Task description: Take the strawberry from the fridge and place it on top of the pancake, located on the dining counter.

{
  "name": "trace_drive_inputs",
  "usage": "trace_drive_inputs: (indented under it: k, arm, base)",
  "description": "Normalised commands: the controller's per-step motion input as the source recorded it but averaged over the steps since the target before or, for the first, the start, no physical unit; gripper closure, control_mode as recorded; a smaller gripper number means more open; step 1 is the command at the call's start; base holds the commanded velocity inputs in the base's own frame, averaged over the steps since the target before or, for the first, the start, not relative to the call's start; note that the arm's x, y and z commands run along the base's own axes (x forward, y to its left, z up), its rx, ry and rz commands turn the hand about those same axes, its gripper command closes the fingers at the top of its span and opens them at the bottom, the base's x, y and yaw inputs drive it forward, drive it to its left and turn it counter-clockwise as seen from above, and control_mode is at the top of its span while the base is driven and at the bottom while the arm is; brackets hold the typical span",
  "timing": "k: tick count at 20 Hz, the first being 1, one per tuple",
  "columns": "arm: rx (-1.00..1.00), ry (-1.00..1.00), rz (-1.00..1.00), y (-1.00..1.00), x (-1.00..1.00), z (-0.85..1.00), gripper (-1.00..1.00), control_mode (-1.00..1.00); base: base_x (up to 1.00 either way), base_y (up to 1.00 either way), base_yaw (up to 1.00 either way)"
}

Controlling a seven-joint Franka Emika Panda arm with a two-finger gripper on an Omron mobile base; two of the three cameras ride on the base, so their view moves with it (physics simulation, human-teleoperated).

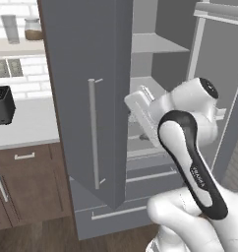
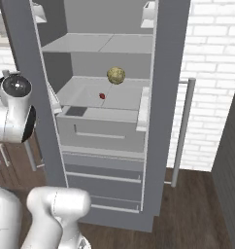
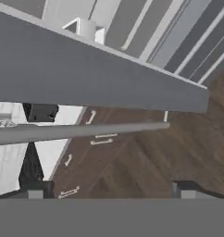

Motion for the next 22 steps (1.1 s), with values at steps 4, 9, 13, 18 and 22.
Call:
trace_drive_inputs:
  k: [4,9,13,18,22]
  arm:
    - [0.76,0.16,0.15,-0.98,0.02,0.44,-1.00,-1.00]
    - [0.43,0.16,0.16,-0.76,0.33,-0.01,-1.00,-1.00]
    - [0.00,0.01,0.13,-0.15,0.88,-0.47,-1.00,-1.00]
    - [0.00,0.00,0.12,0.00,1.00,-0.25,-1.00,-1.00]
    - [0.01,0.00,0.04,0.01,0.83,-0.09,-1.00,-1.00]
  base:
    - [0.00,0.00,0.00]
    - [0.00,0.00,0.00]
    - [0.00,0.00,0.00]
    - [0.00,0.00,0.00]
    - [0.00,0.00,0.00]
